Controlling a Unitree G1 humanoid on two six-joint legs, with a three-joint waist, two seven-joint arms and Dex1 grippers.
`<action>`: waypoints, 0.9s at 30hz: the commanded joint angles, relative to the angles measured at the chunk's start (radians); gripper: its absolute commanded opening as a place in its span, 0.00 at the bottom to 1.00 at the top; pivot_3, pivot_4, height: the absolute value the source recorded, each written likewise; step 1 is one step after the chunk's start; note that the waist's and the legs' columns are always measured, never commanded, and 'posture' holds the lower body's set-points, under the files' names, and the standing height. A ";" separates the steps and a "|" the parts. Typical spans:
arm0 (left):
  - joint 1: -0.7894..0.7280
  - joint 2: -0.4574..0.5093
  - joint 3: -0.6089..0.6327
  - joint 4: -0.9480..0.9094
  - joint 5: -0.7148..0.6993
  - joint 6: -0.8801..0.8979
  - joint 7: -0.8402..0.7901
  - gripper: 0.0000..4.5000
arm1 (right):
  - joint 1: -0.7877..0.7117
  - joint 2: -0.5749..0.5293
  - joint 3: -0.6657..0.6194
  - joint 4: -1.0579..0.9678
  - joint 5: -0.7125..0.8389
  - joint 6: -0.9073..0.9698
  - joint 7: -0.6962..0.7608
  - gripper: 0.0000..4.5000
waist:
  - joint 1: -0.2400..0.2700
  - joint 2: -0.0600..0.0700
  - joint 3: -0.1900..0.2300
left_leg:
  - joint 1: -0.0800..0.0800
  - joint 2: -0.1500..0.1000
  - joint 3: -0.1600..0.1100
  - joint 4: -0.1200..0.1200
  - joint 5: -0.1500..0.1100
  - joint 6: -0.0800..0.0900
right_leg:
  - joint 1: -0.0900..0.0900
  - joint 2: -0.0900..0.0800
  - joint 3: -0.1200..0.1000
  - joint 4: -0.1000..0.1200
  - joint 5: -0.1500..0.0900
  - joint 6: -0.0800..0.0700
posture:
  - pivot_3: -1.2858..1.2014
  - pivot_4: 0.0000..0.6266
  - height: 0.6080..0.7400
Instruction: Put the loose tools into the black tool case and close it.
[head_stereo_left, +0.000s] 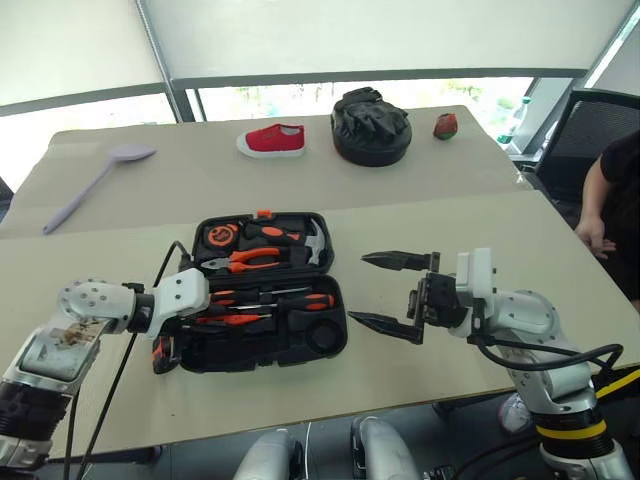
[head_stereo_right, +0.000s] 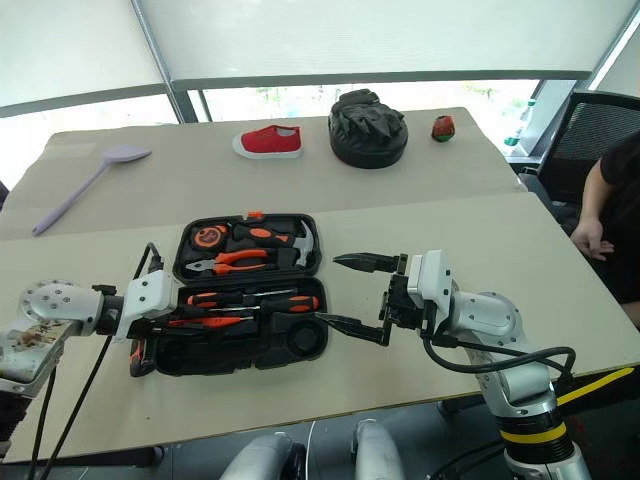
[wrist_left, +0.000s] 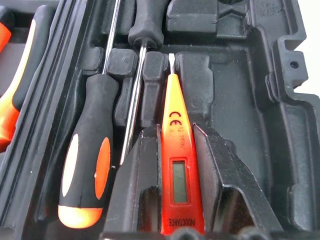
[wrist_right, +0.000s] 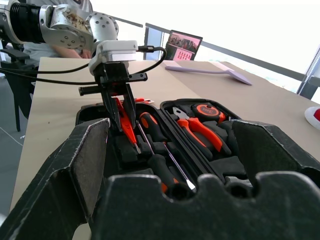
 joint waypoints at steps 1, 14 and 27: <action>0.004 0.008 -0.041 0.021 0.067 -0.034 -0.001 0.11 | -0.004 0.006 -0.004 -0.032 0.006 -0.008 -0.010 1.00 | 0.000 0.000 0.000 | 0.000 0.000 0.000 0.000 0.000 0.000 | 0.000 0.000 0.000 0.000 0.000 0.000 | 0.52 0.24 1.00; -0.035 -0.046 -0.094 0.046 0.116 -0.043 0.023 0.11 | -0.022 0.027 0.009 -0.023 0.003 -0.004 -0.014 1.00 | 0.012 0.000 0.000 | 0.006 0.000 -0.002 0.002 -0.002 0.004 | 0.010 0.001 -0.001 0.000 0.000 0.001 | 0.52 0.24 1.00; -0.015 -0.126 0.075 0.063 -0.026 -0.138 0.039 0.36 | -0.019 0.030 0.020 -0.021 0.011 -0.004 -0.016 1.00 | 0.021 0.002 0.001 | 0.005 0.000 -0.004 0.007 -0.001 0.002 | 0.010 0.001 -0.002 0.000 0.000 0.001 | 0.52 0.24 1.00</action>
